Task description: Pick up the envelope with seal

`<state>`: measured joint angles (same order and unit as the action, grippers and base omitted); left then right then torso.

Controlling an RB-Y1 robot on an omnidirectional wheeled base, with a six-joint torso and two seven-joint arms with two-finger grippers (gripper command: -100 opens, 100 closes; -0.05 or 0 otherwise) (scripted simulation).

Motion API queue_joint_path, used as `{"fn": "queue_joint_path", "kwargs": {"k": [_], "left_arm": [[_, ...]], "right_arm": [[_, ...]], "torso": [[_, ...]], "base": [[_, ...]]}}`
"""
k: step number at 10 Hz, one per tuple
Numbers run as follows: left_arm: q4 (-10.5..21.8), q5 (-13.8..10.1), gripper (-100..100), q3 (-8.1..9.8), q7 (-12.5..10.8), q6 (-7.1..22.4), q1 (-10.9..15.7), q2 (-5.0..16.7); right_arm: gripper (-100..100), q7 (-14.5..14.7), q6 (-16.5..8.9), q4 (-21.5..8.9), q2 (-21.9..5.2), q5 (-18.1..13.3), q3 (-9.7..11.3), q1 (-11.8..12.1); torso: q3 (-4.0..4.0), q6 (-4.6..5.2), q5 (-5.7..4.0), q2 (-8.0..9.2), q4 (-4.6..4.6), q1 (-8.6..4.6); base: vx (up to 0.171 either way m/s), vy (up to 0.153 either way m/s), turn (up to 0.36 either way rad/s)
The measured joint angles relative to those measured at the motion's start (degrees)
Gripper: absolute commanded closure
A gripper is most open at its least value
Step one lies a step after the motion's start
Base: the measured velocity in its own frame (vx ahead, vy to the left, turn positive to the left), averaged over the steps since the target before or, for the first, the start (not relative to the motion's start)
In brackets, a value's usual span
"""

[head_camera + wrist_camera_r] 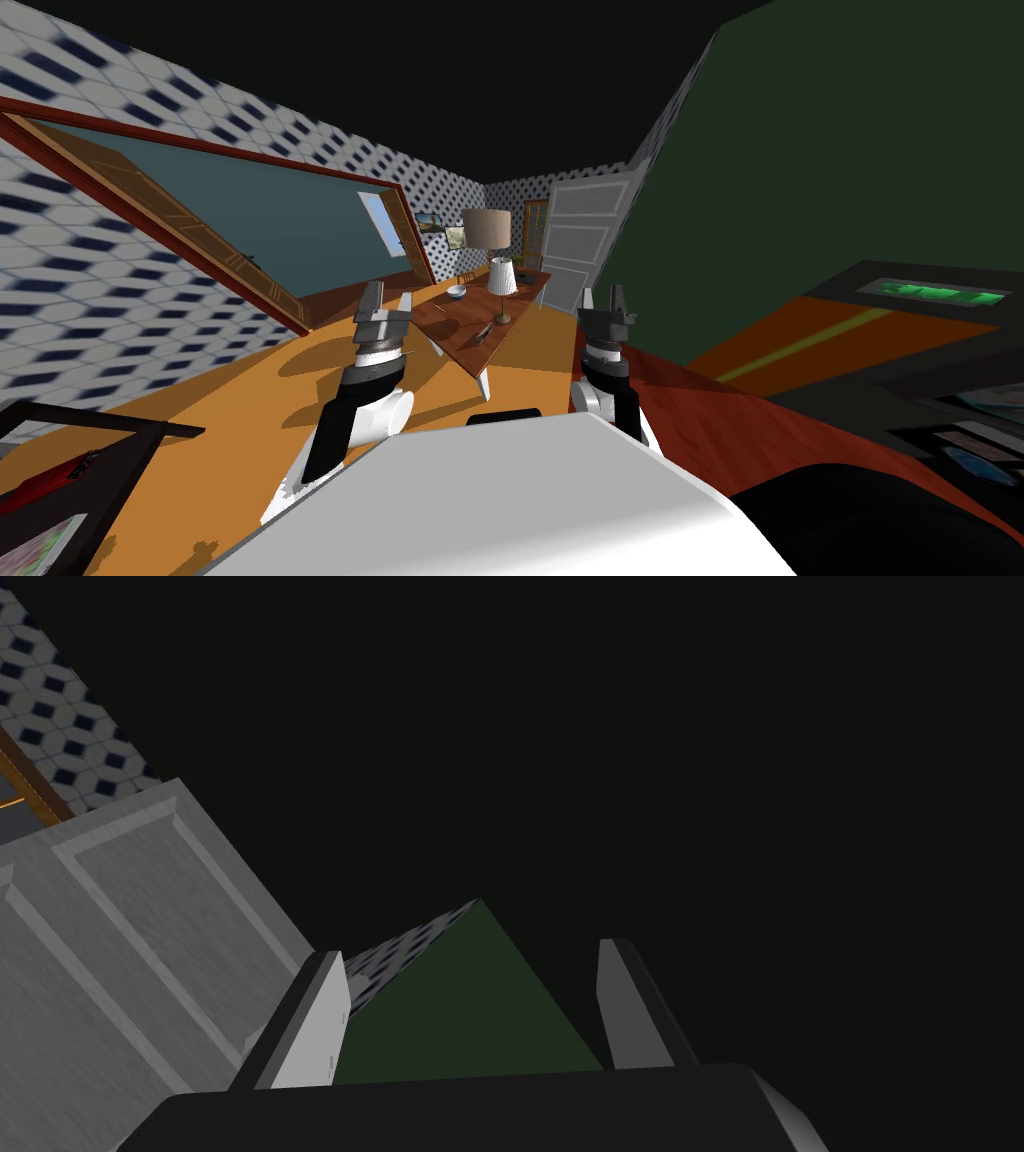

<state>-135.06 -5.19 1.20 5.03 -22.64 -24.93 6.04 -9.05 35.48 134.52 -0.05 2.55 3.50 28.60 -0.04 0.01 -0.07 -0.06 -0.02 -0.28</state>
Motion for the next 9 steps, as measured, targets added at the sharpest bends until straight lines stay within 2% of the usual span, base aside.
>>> {"fn": "queue_joint_path", "kwargs": {"k": [1, 7, 9], "left_arm": [[0.5, 0.3, -100, 0.02, -0.1, 1.7, 0.6, 0.6], [3.8, 0.0, -100, 3.06, -2.9, 9.6, 2.5, 4.3], [4.0, 0.0, -100, 3.58, -3.5, 12.5, 3.1, 4.8]], "right_arm": [[0, 0.0, 0.0, 0.0, 0.0, 0.0, 0.0, 0.0], [0, 0.0, 0.0, 0.0, 0.0, 0.0, 0.0, 0.0], [0, 0.0, 0.0, 0.0, 0.0, 0.0, 0.0, 0.0]], "torso": [[0.01, 0.0, 0.02, 0.02, 0.0, 0.04], [0.01, -0.01, 0.0, 0.03, 0.0, -0.04], [0.01, 0.0, 0.03, 0.01, 0.0, 0.15]], "base": [[-0.002, -0.048, 0.016], [0.007, -0.07, 0.021], [0.012, -0.036, 0.009]]}}
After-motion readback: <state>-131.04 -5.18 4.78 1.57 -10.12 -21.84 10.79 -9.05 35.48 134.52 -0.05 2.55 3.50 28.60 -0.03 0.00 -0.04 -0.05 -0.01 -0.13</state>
